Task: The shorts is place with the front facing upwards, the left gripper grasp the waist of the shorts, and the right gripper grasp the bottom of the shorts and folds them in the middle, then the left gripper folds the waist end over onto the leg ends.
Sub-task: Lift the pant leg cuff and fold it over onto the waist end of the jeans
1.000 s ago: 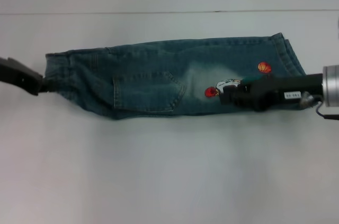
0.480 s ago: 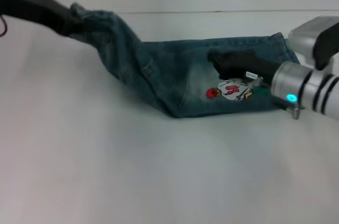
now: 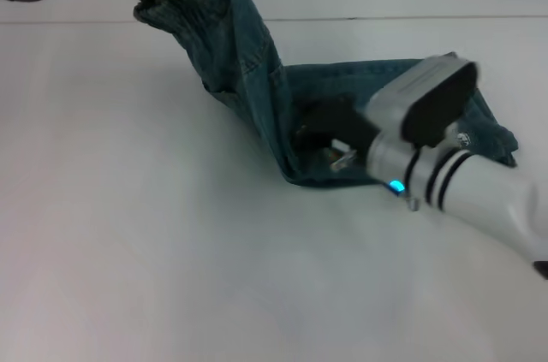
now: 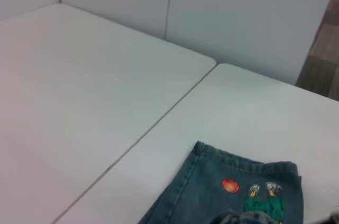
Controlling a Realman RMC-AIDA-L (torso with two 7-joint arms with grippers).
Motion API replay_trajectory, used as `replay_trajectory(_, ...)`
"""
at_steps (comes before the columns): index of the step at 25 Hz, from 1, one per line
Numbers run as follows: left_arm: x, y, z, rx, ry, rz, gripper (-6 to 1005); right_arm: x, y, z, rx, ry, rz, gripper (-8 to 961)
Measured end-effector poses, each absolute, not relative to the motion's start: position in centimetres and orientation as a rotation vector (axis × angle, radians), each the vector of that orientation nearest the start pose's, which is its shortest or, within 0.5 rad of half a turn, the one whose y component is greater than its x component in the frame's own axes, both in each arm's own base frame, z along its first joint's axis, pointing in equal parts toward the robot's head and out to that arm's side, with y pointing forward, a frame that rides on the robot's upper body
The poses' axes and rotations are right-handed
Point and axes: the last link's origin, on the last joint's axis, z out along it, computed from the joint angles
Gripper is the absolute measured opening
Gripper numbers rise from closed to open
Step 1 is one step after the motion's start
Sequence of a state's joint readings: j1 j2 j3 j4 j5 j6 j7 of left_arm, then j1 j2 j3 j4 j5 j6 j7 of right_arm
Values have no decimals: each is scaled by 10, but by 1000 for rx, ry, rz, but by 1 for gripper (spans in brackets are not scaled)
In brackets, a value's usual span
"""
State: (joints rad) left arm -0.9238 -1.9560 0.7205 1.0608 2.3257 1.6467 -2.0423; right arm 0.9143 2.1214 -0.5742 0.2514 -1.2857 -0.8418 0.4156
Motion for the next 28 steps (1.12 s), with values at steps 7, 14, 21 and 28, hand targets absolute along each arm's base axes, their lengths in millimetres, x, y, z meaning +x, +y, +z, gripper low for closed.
replay_trajectory(7,-114,431,93,-2769,-551,-232,33,171,358,-171,-2441,524,549,2)
replay_trajectory(14,-115,431,91,-2773,-555,-232,32,137,352,-186,-2538,457,552,4)
replay_trajectory(21,-118,431,91,-2764,-560,-233,33,114,352,-194,-2622,445,536,6)
replay_trajectory(28,-124,430,87,-2768,-577,-230,34,143,360,-183,-2563,536,502,7)
